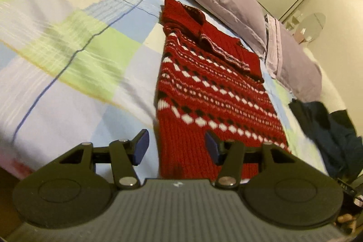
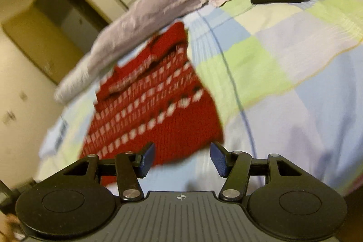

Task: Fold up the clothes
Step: 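Move both open tools toward the sweater hem, then grasp the red sweater hem with the left gripper while the right grasps beside it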

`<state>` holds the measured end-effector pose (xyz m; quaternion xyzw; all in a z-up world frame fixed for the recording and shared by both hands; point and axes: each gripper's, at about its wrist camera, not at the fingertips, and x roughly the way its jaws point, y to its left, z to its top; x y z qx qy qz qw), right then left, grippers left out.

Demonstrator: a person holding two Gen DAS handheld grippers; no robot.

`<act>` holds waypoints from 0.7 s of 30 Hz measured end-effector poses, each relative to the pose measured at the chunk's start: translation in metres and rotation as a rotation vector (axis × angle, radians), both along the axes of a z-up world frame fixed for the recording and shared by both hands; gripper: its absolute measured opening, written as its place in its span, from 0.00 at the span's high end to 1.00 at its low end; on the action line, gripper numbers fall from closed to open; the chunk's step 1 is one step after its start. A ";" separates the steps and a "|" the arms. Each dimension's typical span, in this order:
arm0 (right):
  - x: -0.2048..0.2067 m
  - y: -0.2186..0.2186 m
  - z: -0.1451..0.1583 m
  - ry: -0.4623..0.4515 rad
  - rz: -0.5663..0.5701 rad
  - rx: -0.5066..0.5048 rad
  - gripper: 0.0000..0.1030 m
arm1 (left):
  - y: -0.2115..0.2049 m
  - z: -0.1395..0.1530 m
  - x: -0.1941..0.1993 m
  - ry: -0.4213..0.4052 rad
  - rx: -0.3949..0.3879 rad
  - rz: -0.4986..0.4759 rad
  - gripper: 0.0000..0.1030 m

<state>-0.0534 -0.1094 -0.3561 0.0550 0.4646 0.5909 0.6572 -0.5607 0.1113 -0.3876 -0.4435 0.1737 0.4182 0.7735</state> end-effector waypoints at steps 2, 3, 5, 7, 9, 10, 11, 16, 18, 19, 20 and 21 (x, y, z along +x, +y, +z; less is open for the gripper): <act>0.024 0.014 -0.005 0.044 -0.014 0.030 0.45 | 0.019 -0.010 0.001 -0.039 -0.002 -0.028 0.53; 0.034 0.022 -0.009 0.068 -0.016 0.033 0.45 | 0.029 -0.015 0.001 -0.063 0.000 -0.032 0.54; 0.051 0.039 -0.020 0.121 -0.017 0.030 0.45 | 0.048 -0.024 0.000 -0.102 -0.017 -0.025 0.56; 0.062 0.055 -0.032 0.161 -0.003 0.017 0.45 | 0.065 -0.033 -0.002 -0.138 -0.034 -0.016 0.58; 0.071 0.070 -0.043 0.197 0.018 0.010 0.45 | 0.077 -0.042 -0.002 -0.171 -0.061 -0.025 0.60; 0.073 0.075 -0.046 0.206 0.037 0.011 0.45 | 0.078 -0.045 0.000 -0.192 -0.072 -0.043 0.61; 0.073 0.077 -0.046 0.212 0.055 0.009 0.45 | 0.078 -0.049 0.002 -0.213 -0.084 -0.062 0.61; 0.073 0.084 -0.050 0.244 0.147 0.001 0.45 | 0.064 -0.062 0.004 -0.293 -0.146 -0.139 0.71; 0.073 0.081 -0.052 0.281 0.188 -0.005 0.45 | 0.057 -0.067 0.002 -0.331 -0.181 -0.162 0.76; 0.073 0.078 -0.052 0.309 0.207 -0.009 0.45 | 0.055 -0.069 0.001 -0.354 -0.204 -0.175 0.78; 0.074 0.075 -0.053 0.336 0.222 -0.013 0.45 | 0.057 -0.071 0.001 -0.358 -0.218 -0.176 0.79; 0.074 0.075 -0.054 0.357 0.231 -0.015 0.45 | 0.059 -0.073 0.002 -0.359 -0.231 -0.174 0.83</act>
